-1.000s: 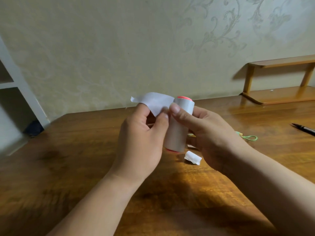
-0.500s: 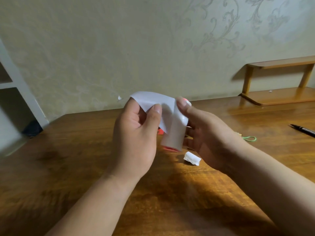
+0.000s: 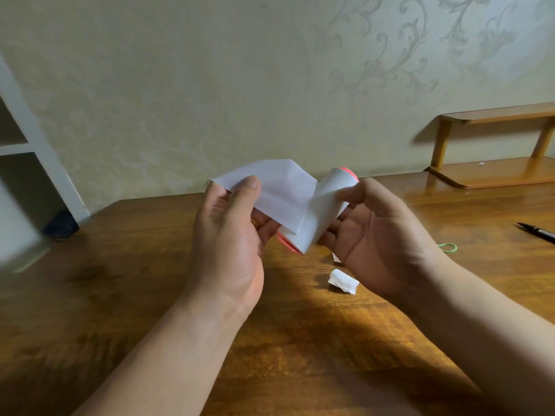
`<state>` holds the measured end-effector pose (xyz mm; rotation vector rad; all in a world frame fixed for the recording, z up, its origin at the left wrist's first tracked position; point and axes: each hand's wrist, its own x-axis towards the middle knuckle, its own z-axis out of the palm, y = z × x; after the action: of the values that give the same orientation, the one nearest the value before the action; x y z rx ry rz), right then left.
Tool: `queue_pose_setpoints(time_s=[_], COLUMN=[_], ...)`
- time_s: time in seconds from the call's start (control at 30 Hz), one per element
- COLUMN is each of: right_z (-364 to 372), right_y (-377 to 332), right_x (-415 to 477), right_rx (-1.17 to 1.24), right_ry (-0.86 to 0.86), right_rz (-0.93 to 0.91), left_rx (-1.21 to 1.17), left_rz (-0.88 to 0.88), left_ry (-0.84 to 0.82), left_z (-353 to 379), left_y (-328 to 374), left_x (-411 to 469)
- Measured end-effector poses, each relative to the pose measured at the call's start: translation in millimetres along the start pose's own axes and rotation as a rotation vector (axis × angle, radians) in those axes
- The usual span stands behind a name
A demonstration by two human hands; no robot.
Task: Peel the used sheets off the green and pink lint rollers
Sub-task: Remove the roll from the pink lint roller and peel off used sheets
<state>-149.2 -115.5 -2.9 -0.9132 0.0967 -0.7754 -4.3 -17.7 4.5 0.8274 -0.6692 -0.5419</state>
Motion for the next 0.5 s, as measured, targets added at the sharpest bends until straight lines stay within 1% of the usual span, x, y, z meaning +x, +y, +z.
queue_pose_setpoints(time_s=[0.07, 0.17, 0.23, 0.3, 0.37, 0.5], right_z=[0.1, -0.2, -1.2, -3.8, -5.0, -4.0], right_y=[0.3, 1.7, 1.1, 0.0, -2.0, -4.4], right_x=[-0.6, -1.4, -1.6, -1.6, -0.2, 2.9], right_rx=[-0.026, -0.153, -0.23, -0.268, -0.272, -0.19], right_ry=[0.009, 0.004, 0.076, 0.125, 0.13, 0.149], right_rz=[0.026, 0.058, 0.057, 0.051, 0.048, 0.035], left_rx=[0.021, 0.065, 0.068, 0.04, -0.002, -0.133], left_rz=[0.027, 0.077, 0.076, 0.052, 0.008, -0.119], left_ry=[-0.025, -0.074, -0.089, -0.08, -0.058, -0.01], left_z=[-0.1, 2.8, 4.8, 5.8, 5.5, 5.5], left_y=[0.4, 0.4, 1.5, 4.1, 7.3, 13.6], left_x=[-0.4, -5.3, -7.8, -7.3, -5.2, -1.0])
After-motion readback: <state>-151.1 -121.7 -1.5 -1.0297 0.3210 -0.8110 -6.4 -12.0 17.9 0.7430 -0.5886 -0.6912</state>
